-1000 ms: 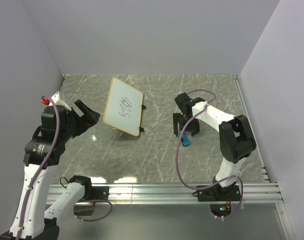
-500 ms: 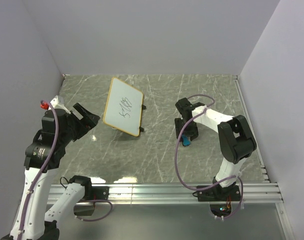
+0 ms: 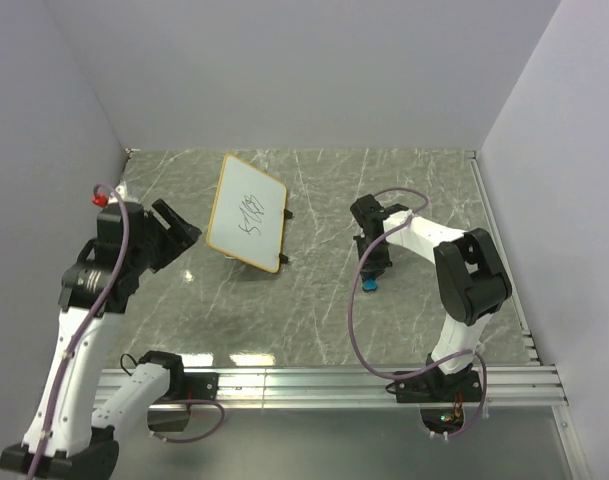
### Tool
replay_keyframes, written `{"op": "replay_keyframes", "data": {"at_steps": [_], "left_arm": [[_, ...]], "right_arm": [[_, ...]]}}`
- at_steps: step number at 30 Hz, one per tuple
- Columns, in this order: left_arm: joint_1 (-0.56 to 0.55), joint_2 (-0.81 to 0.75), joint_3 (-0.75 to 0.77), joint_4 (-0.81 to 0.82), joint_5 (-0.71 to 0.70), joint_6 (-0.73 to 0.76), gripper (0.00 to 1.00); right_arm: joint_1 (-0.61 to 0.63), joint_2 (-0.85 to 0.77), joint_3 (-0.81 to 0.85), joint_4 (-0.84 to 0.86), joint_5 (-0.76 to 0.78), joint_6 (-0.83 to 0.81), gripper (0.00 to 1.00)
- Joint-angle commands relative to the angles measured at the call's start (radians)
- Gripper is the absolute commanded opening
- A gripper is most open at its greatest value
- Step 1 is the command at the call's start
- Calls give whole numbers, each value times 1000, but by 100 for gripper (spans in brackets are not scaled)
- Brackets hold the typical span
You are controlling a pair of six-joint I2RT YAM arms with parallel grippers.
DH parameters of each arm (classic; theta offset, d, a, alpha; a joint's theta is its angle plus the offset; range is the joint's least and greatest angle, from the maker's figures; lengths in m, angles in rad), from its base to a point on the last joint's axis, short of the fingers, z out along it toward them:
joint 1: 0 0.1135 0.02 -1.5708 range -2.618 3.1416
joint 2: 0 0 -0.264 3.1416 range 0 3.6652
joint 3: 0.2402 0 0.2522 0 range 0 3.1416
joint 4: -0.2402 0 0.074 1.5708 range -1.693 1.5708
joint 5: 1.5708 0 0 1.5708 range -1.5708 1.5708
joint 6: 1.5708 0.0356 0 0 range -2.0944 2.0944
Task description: Erase the whiteboard
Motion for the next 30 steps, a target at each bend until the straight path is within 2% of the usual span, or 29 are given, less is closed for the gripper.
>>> {"op": "replay_keyframes", "data": {"at_steps": [1, 2, 4, 5, 6, 7, 8, 11, 12, 15, 19, 24, 30], "left_arm": [[-3, 84, 95, 0, -112, 54, 74], [-2, 104, 135, 0, -177, 74, 73], [-2, 143, 155, 49, -217, 175, 72], [-2, 155, 146, 131, -235, 214, 73], [0, 170, 149, 166, -263, 261, 75], [16, 192, 163, 187, -256, 278, 81], [32, 218, 181, 209, -227, 297, 83], [159, 402, 287, 273, 110, 288, 84], [162, 433, 295, 311, 172, 283, 84], [228, 608, 362, 371, 327, 259, 98], [241, 762, 439, 330, 421, 334, 94], [241, 867, 395, 422, 473, 345, 85], [230, 942, 355, 483, 538, 378, 71]], "right_arm": [[0, 8, 58, -15, -41, -5, 0], [0, -13, 70, -34, -79, 9, 0], [0, -50, 119, -37, -132, 35, 0], [4, -61, 135, -28, -160, 43, 0], [7, -72, 164, -23, -206, 51, 0], [14, -81, 179, -21, -234, 66, 0], [15, -85, 194, -23, -270, 69, 0], [32, -98, 302, -60, -390, 90, 0], [32, -102, 316, -48, -409, 97, 0], [32, -98, 380, -48, -456, 126, 0], [34, -67, 495, -61, -496, 164, 0], [32, -17, 613, -104, -470, 201, 0], [35, 126, 880, -227, -433, 184, 0]]}}
